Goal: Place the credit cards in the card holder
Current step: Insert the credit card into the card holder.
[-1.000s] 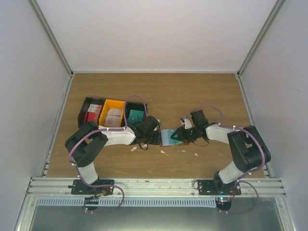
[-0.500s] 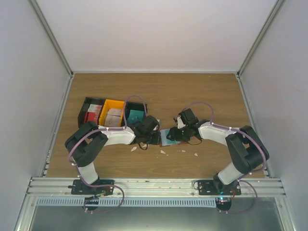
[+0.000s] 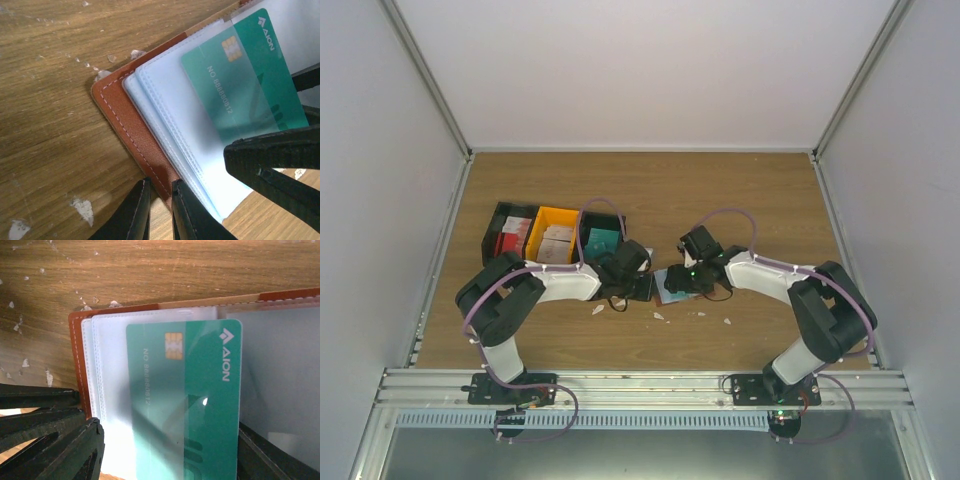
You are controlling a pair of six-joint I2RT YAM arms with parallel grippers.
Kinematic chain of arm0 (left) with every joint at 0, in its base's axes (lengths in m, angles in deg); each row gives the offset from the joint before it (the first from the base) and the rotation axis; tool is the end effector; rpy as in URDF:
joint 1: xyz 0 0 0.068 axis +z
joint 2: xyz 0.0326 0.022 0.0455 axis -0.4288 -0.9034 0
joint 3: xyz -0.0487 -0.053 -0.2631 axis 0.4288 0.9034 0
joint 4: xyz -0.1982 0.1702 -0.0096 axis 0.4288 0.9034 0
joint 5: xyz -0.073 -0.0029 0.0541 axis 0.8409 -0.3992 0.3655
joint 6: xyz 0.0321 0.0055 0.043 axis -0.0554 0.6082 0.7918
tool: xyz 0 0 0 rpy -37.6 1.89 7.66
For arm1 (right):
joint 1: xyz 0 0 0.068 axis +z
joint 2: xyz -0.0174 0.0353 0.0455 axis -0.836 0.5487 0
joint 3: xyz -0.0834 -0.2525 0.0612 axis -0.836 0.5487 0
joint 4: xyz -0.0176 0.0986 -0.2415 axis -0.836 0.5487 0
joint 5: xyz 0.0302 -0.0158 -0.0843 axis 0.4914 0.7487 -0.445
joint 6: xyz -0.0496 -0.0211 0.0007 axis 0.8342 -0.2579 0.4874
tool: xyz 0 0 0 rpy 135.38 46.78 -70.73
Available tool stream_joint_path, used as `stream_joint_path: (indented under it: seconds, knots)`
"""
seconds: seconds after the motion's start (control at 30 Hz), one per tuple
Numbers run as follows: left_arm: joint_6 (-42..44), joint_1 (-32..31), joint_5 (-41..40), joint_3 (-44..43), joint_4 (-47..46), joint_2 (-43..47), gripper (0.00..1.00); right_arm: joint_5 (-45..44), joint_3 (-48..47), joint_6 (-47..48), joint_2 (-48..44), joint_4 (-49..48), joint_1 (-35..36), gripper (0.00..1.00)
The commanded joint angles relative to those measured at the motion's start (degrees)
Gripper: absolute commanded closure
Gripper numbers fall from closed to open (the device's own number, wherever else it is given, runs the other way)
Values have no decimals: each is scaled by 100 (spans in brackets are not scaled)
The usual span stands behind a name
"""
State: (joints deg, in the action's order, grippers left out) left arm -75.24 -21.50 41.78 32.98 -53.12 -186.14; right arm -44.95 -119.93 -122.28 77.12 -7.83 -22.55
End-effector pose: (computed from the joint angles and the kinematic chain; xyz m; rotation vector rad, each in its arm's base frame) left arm 0.2237 -0.2482 0.1323 0.3450 2.6700 -0.7442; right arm 0.2312 0.1660 0.1506 -0.0424 2.8527 0.5961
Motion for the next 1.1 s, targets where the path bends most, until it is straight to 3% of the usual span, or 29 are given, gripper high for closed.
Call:
stream_joint_path:
  seconds: [0.0, 0.23, 0.6, 0.8, 1.07]
  knots:
    - [77, -39, 333, 171, -179, -167, 85, -545, -179, -135, -19, 429, 143, 34]
    - [0, -24, 526, 155, -275, -265, 85, -964, -343, -285, 94, 674, 392, 25]
    - [-3, -4, 502, 89, -298, -320, 85, -795, -608, 404, 357, 707, 919, 24]
    - [15, 11, 430, 108, -276, -271, 85, -1188, -644, 513, 280, 775, 915, 23]
    - [-23, 53, 366, 223, -309, -165, 85, -1776, -546, -98, -143, 798, 622, 19]
